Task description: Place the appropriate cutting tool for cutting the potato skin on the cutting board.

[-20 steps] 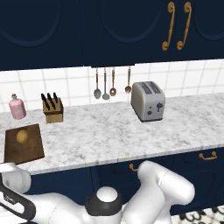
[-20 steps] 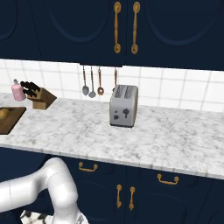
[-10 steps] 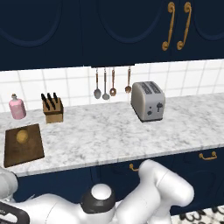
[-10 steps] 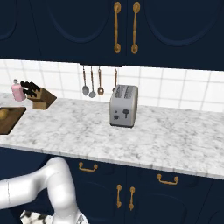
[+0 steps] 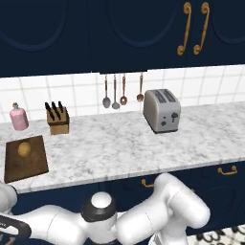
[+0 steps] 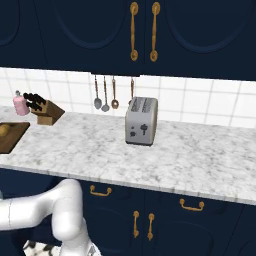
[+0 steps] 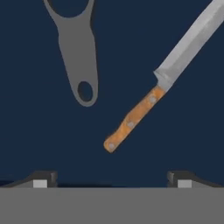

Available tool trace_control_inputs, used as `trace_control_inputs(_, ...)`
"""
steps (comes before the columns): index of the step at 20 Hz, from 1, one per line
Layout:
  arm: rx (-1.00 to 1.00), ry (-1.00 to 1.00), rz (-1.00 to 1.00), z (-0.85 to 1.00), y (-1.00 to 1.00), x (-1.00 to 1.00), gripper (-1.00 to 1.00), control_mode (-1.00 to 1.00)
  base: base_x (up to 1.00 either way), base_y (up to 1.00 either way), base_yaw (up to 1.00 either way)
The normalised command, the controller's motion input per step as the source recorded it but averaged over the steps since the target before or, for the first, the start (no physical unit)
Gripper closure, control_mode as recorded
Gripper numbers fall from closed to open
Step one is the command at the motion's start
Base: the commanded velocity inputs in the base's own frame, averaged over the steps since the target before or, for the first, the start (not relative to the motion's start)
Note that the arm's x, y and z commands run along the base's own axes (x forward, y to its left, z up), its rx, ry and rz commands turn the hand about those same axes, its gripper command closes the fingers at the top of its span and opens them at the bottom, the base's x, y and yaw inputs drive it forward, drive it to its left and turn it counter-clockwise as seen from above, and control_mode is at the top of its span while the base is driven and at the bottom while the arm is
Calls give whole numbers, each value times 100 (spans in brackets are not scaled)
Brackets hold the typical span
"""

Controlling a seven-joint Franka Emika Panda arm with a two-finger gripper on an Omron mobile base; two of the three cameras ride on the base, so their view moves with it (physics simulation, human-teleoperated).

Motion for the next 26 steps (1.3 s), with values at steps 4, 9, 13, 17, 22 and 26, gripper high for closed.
trace_control_inputs(4, -4, -10, -9, -34, 19, 34, -100, -100, 0, 0, 0)
trace_control_inputs(9, -10, -3, -8, -23, 16, 20, -100, -100, 0, 0, 0)
trace_control_inputs(13, -14, 0, -5, -16, 26, 13, -100, -100, 0, 0, 0)
trace_control_inputs(17, -10, 0, -5, -1, 24, 13, -100, -100, 0, 0, 0)
trace_control_inputs(22, -11, -2, -5, 0, 28, 17, -100, -100, 0, 0, 0)
trace_control_inputs(26, -13, 0, -4, 6, 27, 22, -100, -100, 0, 0, 0)
